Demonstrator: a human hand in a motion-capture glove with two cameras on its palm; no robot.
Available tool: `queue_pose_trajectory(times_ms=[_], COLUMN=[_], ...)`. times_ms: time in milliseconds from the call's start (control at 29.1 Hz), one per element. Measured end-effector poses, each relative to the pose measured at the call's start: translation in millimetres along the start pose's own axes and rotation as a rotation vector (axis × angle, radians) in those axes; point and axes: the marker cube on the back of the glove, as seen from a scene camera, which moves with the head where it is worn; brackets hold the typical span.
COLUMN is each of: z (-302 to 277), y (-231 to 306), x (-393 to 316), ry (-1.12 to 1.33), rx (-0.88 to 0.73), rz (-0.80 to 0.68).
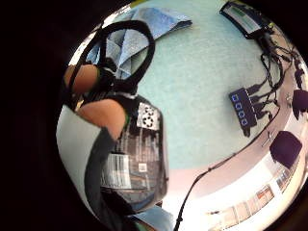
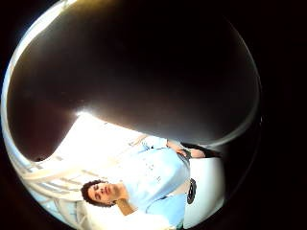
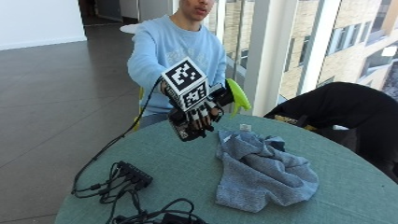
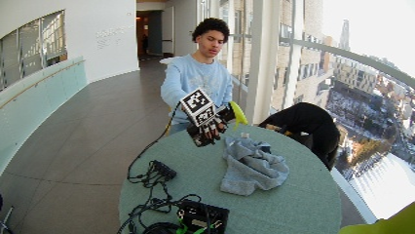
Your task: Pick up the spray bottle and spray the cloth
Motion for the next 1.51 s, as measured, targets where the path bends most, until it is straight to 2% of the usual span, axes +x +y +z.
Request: queue_pose_trajectory(times_ms=[721,1064,1304,1510], z=[5.5,11.7,20.9,34.9], y=[-3.0,-5.5,-4.8,-4.6], x=[5.8,-0.6,-21.2,-63.2], ry=[0.028,0.022,-0.102,-0.279], rx=[-0.030,0.006,0.059,0.135], rz=[0.046,0.040,-0.062,-0.276])
